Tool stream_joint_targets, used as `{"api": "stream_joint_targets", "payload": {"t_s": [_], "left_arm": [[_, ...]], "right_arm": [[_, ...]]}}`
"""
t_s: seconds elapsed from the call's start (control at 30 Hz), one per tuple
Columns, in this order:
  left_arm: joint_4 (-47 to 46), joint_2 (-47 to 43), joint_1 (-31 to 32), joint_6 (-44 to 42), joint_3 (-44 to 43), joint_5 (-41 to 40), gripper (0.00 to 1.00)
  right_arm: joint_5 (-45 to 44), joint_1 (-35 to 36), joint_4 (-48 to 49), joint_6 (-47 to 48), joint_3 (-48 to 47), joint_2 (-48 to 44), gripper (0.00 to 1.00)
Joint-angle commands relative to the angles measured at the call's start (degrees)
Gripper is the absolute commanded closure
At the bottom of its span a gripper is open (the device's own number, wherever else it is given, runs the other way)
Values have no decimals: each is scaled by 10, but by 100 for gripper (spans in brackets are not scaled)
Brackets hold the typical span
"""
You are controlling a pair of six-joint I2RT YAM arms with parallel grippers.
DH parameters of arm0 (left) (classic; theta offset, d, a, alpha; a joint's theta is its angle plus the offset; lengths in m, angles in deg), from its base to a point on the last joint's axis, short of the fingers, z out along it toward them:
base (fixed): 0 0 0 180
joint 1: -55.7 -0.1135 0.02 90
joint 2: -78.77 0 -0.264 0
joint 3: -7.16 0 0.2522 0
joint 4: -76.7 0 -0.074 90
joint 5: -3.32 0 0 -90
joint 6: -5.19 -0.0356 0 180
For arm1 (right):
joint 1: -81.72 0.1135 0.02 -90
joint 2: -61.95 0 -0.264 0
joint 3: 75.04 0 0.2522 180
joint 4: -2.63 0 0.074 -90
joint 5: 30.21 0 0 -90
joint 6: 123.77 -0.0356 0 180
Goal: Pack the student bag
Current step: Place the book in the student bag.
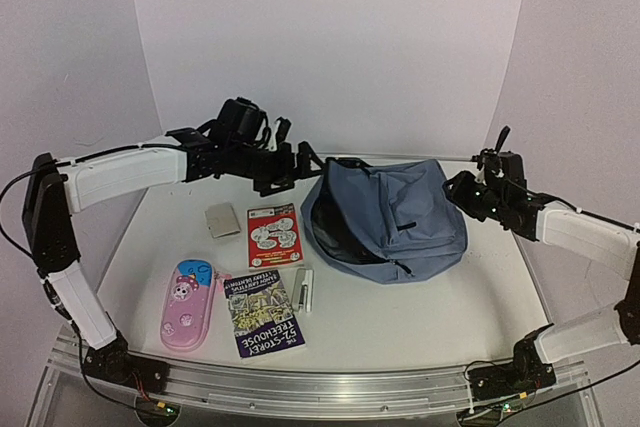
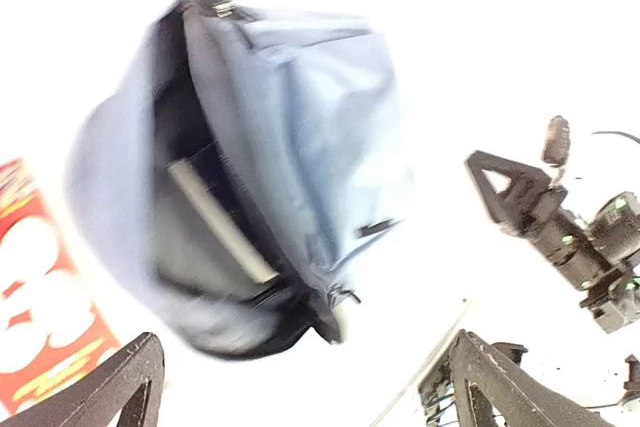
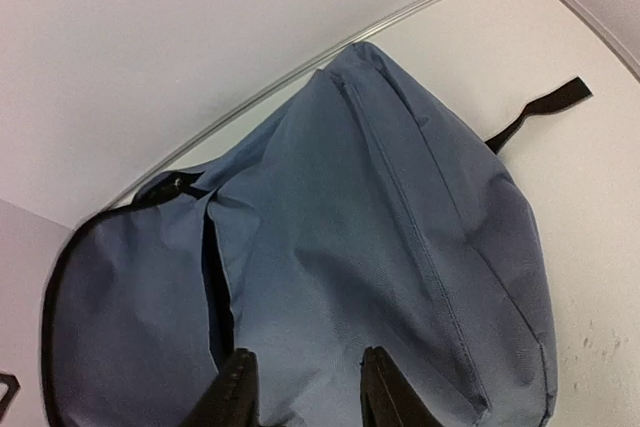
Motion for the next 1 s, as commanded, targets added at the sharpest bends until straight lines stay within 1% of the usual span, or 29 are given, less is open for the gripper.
{"api": "stream_joint_targets", "payload": {"t_s": [0.0, 0.1, 0.13, 0.2, 0.3, 0.37, 0.43, 0.53, 0.67, 0.73, 0.8, 0.87, 0.97], "left_arm": [[28, -89, -25, 10, 83, -33, 0], [34, -136, -44, 16, 129, -40, 0], [40, -148, -50, 18, 142, -43, 0], [45, -164, -62, 23, 169, -42, 0], [54, -188, -71, 37, 206, -41, 0], [62, -199, -72, 48, 236, -39, 0], [77, -206, -72, 62, 261, -39, 0], [103, -219, -72, 84, 293, -37, 0], [127, -251, -72, 120, 338, -33, 0], [138, -266, -70, 141, 364, -32, 0], [140, -279, -66, 162, 390, -28, 0], [126, -288, -58, 182, 421, -21, 0], [102, -285, -31, 205, 444, -17, 1]], "right_arm": [[-3, -4, -1, 12, 3, -24, 50], [45, -3, -2, 44, 1, -63, 35], [68, -4, -2, 58, -2, -79, 32], [120, -3, -20, 75, -11, -101, 29], [228, 0, -30, 75, -17, -127, 28], [260, 15, -29, 56, -7, -141, 27], [265, 49, -27, 34, 7, -150, 25], [233, 126, -11, -8, 32, -149, 22], [228, 205, 76, -87, 80, -123, 24], [213, 239, 102, -112, 97, -103, 25], [196, 271, 107, -120, 102, -77, 26], [178, 304, 110, -126, 100, -44, 26], [160, 353, 132, -137, 89, 9, 27]]}}
